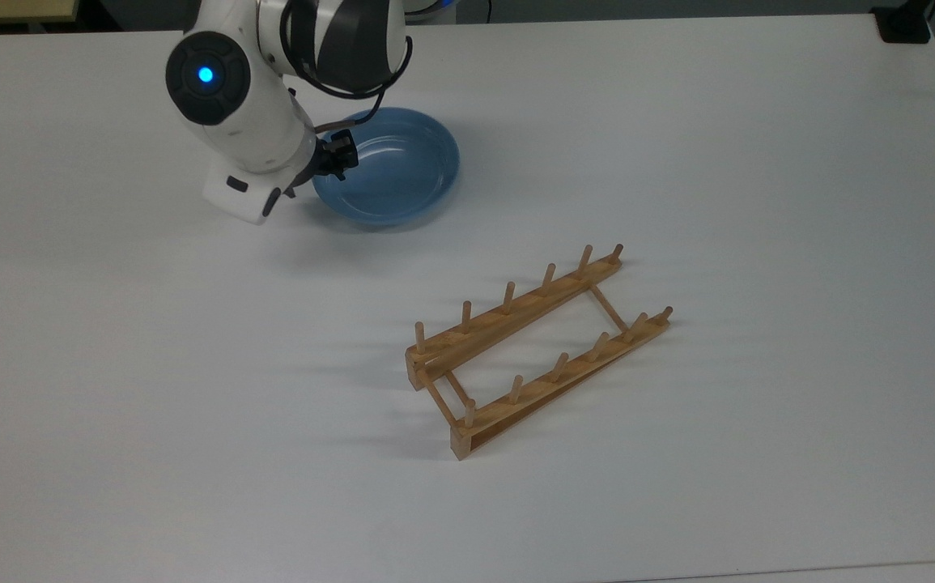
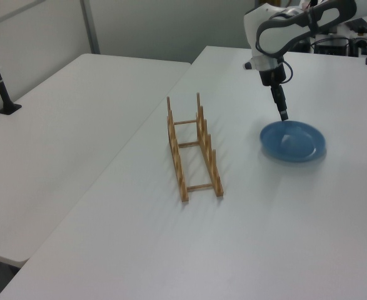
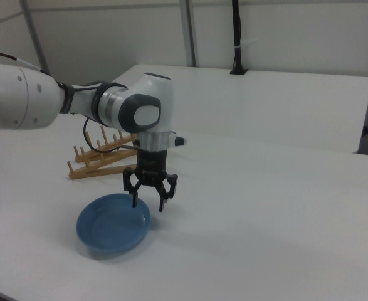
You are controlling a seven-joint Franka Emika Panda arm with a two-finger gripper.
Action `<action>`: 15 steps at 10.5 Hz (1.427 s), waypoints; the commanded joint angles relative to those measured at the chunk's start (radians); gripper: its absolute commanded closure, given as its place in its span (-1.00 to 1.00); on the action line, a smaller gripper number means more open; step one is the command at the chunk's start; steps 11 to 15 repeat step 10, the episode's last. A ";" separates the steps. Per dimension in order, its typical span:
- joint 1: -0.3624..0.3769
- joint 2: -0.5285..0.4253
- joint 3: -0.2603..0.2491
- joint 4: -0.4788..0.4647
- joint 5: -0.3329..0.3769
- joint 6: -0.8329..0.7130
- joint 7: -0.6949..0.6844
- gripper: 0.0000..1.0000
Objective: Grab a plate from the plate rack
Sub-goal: 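Lower the blue plate onto the table beside the rack and release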
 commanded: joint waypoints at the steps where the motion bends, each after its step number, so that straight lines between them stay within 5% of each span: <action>1: 0.032 -0.118 -0.005 0.016 -0.031 0.008 0.217 -1.00; 7: 0.047 -0.282 0.138 0.040 -0.206 -0.106 0.751 -1.00; 10: 0.017 -0.273 0.141 0.048 -0.140 -0.096 0.658 -1.00; 15: 0.017 -0.273 0.141 0.048 -0.140 -0.096 0.658 -1.00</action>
